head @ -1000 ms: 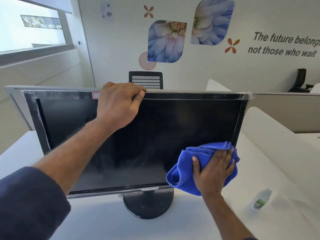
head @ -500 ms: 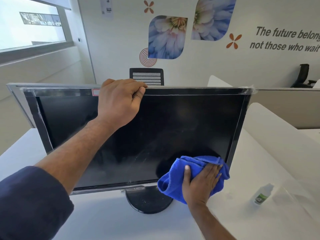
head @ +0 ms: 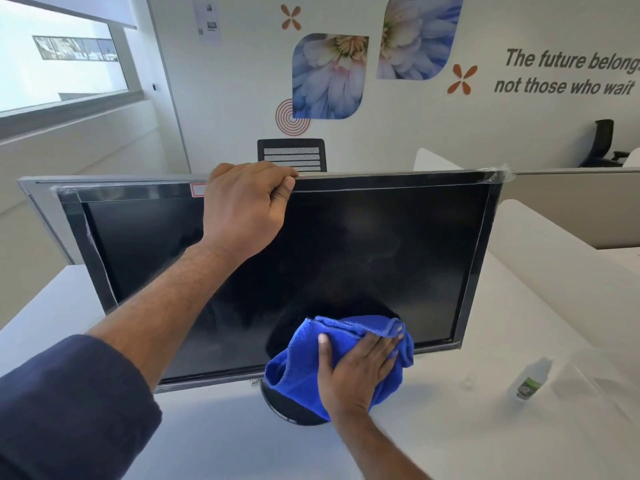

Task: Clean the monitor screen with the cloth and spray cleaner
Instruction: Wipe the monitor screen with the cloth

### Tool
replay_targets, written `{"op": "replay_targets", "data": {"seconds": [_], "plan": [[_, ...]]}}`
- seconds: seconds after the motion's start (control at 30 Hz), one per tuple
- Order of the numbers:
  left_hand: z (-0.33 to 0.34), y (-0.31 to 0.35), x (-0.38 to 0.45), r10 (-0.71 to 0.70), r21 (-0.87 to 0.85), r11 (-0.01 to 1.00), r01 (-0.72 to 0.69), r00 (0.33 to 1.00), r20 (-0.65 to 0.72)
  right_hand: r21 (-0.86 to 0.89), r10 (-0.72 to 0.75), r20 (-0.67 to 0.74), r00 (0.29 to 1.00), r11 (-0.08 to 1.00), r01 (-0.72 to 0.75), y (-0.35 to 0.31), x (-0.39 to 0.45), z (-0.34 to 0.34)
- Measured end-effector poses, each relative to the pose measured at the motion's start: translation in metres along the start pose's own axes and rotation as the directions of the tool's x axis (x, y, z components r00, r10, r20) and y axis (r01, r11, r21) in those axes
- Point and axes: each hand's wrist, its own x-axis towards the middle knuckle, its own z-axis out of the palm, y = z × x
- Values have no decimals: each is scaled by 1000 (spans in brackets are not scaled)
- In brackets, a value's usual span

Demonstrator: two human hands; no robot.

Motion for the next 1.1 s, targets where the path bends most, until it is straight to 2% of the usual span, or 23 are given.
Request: {"op": "replay_targets", "data": {"seconds": [0.07,0.2,0.27,0.43,0.6,0.73,0.9,1.0,1.1], "plan": [[0,0,0,1,-2,1000,-1,1000,0,35,53,-16,998,998,-52,8,14,-7],[0,1,0,2,0,1000,-2,1000,-7,118,253,-76,964,963,-243,27,56,-29],[0,3,-1,-2,0,1000,2,1000,-10,128,297,-118,948,951,-282,34,68,-37],[-1,5,-1,-2,-11,1000,2,1000,-22,145,283,-150,947,954,-263,30,55,-35],[-1,7,-2,2,-18,1000,-2,999,-37,118,204,-36,978,973,-198,8,20,-25],[-1,6,-3,8,-24,1000,-9,999,-41,62,53,17,998,997,-54,-11,-22,-11],[-1,1,-3,14,-31,999,-16,999,-44,63,14,56,998,998,-18,1,-25,-9],[-1,2,-3,16,-35,999,-17,999,-41,70,169,-36,985,984,-166,12,7,-22],[0,3,-3,17,-37,999,-19,999,-45,121,405,-60,912,910,-396,21,51,-42]]}}
